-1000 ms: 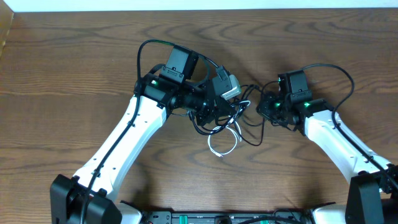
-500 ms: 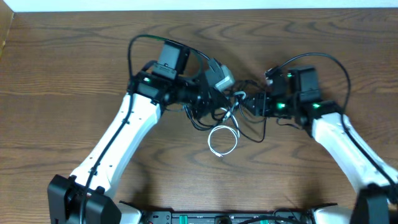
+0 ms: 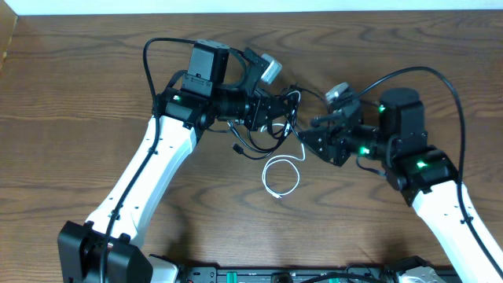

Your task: Untangle cables

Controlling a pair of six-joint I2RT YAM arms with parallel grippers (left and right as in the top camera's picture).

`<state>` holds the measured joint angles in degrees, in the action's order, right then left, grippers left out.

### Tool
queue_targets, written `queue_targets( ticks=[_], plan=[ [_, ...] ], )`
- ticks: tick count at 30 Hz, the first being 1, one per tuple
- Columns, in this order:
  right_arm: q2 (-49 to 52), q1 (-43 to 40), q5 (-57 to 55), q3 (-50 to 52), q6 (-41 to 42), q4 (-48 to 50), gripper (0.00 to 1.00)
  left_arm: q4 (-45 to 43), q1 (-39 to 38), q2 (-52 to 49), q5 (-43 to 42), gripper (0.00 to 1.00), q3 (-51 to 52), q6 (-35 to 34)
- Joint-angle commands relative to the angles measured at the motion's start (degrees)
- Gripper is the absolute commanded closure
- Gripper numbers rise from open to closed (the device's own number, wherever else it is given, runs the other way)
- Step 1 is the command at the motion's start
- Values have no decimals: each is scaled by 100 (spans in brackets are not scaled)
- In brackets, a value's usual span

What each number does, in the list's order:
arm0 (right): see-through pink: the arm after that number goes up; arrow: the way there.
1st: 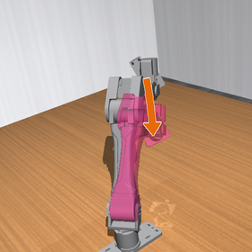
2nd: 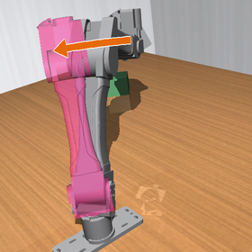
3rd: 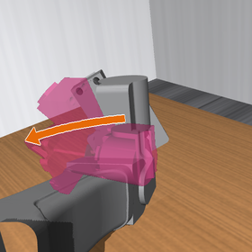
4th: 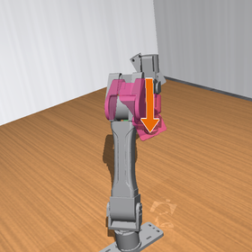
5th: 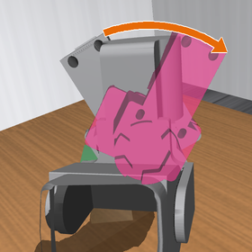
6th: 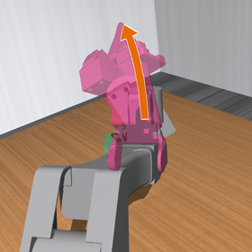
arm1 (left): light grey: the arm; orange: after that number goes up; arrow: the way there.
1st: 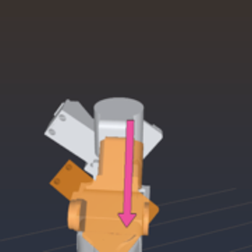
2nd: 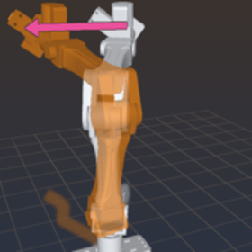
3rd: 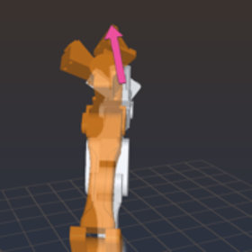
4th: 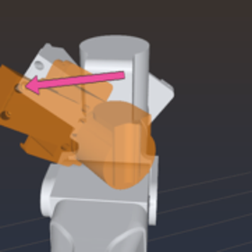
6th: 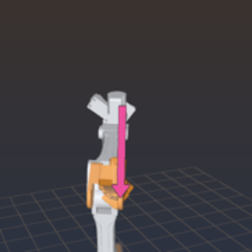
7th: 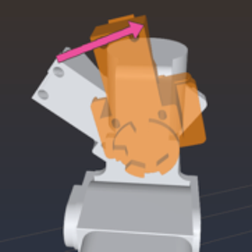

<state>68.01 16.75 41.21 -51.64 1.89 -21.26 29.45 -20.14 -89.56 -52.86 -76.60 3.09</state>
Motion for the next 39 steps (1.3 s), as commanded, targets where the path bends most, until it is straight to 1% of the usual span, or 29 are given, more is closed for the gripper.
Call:
queue_targets(
  ticks=[1,4,5,7,10,12,14,17,21,22,24,34,39],
  plan=[
    [55,177,-435,-7,-385,-76,53,-157,-7,160,-173,92,-46,-894],
    [81,271,-726,-2,-544,-81,51,-219,-7,160,-175,93,-46,-1143],
    [92,299,-778,0,-647,-74,48,-216,-7,160,-173,93,-46,-1143],
    [103,341,-925,0,-804,-50,47,-216,-7,160,-175,93,-46,-1143],
    [164,361,-1088,0,-820,-44,46,-219,-7,160,-177,92,-46,-1161],
    [243,361,-1084,2,-820,-81,47,-216,-7,160,-175,93,-46,-1222],
    [337,372,-1093,2,-822,-136,50,-219,-7,160,-173,93,-46,-1248],
    [437,372,-1095,2,-896,-269,53,-219,0,160,-125,92,-46,-1338],
    [466,372,-1338,2,-1099,-570,53,-214,0,160,350,93,-46,-1528],
    [466,372,-1427,2,-1102,-603,53,-214,0,160,444,95,-46,-1589],
    [474,372,-1478,2,-1113,-601,53,-219,-2,160,450,92,-46,-1598],
    [855,374,-1626,7,-1228,-643,56,-216,-2,157,446,92,-46,-1639],
    [1082,393,-2020,7,-1231,-621,60,-216,0,160,448,93,-46,-1652]
  ],
)
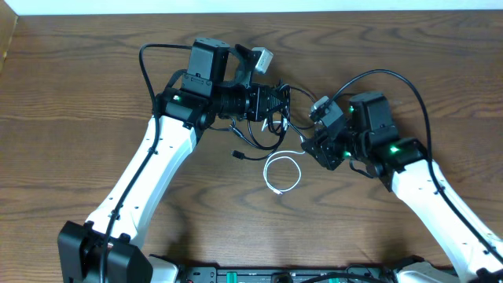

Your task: Untangle cables

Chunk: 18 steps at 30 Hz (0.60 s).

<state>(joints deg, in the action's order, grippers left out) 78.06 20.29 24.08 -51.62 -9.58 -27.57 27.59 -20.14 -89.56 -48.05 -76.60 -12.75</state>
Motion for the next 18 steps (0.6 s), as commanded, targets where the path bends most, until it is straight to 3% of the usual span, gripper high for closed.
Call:
queue_targets(
  ticks=[1,8,13,18],
  plan=[
    [83,39,-345,4,-83,22,61,-31,0,160,-31,93,-46,-68],
    [83,39,-658,7,-273,94,64,-31,0,160,-33,92,-46,-68],
    [83,39,-769,7,-282,96,55,-28,0,160,-33,93,-46,-68],
    [92,42,-765,9,-291,164,57,-31,-2,160,-55,93,-46,-197]
  ],
)
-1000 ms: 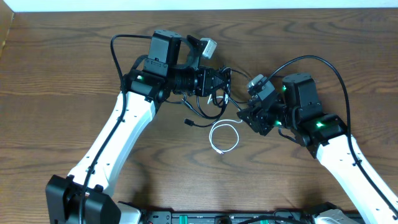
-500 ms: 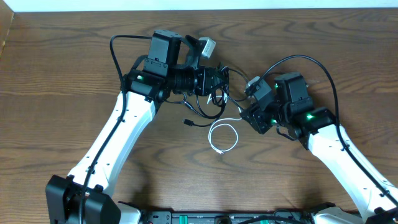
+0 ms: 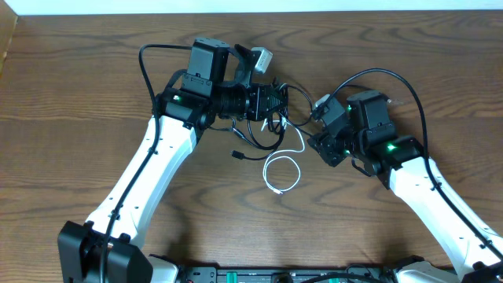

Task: Untangle cables
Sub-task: 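Draw a long black cable far to the right with the right gripper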

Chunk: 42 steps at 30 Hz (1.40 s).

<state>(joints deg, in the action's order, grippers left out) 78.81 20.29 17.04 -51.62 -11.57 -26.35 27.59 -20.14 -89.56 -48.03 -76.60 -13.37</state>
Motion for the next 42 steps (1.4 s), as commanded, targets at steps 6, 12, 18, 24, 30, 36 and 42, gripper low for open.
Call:
queue_targets(
  ticks=[6,12,18,24,30,36,42],
  plan=[
    [72,48,-61,11,-92,118,60,-31,-2,160,-63,93,-46,-894],
    [72,48,-37,11,85,446,77,-122,-2,160,-435,93,-46,-1622],
    [-20,35,601,2,402,870,99,-216,0,157,-299,92,-46,-1738],
    [-737,26,739,-2,514,1261,99,-57,-2,157,748,93,-46,-1729],
    [-2039,24,728,-2,511,1436,99,17,-2,157,1709,93,-44,-1491],
    [-3115,-81,730,-2,511,1473,99,20,0,157,2623,93,-44,-1456],
    [-4094,-251,682,-2,442,1539,99,20,0,151,3344,93,-44,-1047]
  ],
)
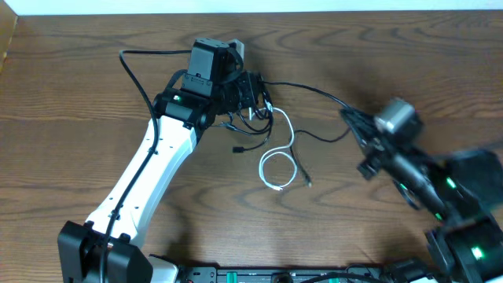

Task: Untangle cables
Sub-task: 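Draw a long black cable far to the right with the right gripper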

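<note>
A tangle of black cables hangs at my left gripper, which is shut on the bundle at the back middle of the table. From there one black cable runs right, drawn out to the tip of my right gripper. That gripper is blurred and appears shut on the cable's end. A white cable lies in a loop in front of the tangle, its upper end rising into it. Another thin black cable trails beside the loop.
A loose black plug end lies left of the white loop. The brown wooden table stretches bare to the left. The left arm's own black lead arcs over the back left.
My right gripper was close against the tangle and now sits well to the right, with a black cable stretched between both grippers. The left gripper has drawn back a little to the left.
First my left gripper held the tangle while the right gripper stood just right of it. Then the right gripper was lower and closer, at the tangle's right side above the white loop. Now it is far right, one black cable pulled out straight.
</note>
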Controlling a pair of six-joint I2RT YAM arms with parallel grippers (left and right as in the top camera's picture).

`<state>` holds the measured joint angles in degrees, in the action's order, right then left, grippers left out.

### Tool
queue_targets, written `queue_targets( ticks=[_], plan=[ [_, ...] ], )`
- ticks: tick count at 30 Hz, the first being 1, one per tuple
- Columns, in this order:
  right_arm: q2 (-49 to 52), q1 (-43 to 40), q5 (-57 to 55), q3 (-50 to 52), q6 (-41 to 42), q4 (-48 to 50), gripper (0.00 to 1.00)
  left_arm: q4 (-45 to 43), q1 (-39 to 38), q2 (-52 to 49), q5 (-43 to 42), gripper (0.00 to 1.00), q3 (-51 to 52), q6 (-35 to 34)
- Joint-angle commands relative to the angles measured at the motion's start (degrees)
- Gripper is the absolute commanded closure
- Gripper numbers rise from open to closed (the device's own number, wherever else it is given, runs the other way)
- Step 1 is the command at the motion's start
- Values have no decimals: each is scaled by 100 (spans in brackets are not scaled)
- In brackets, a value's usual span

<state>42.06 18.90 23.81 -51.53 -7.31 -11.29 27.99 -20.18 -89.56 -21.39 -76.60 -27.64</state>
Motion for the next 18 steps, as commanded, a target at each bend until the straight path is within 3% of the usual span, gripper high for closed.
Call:
queue_targets(
  ticks=[1,13,18],
  plan=[
    [-549,-155,-22,-11,-4,20,99,-20,4,146,737,93,-44,483],
    [-1329,-520,-2142,-11,192,-195,99,280,181,-44,1202,93,-44,1537],
    [-1333,-542,-4614,-11,564,-192,99,544,632,-146,1200,93,-37,2181]
  ],
)
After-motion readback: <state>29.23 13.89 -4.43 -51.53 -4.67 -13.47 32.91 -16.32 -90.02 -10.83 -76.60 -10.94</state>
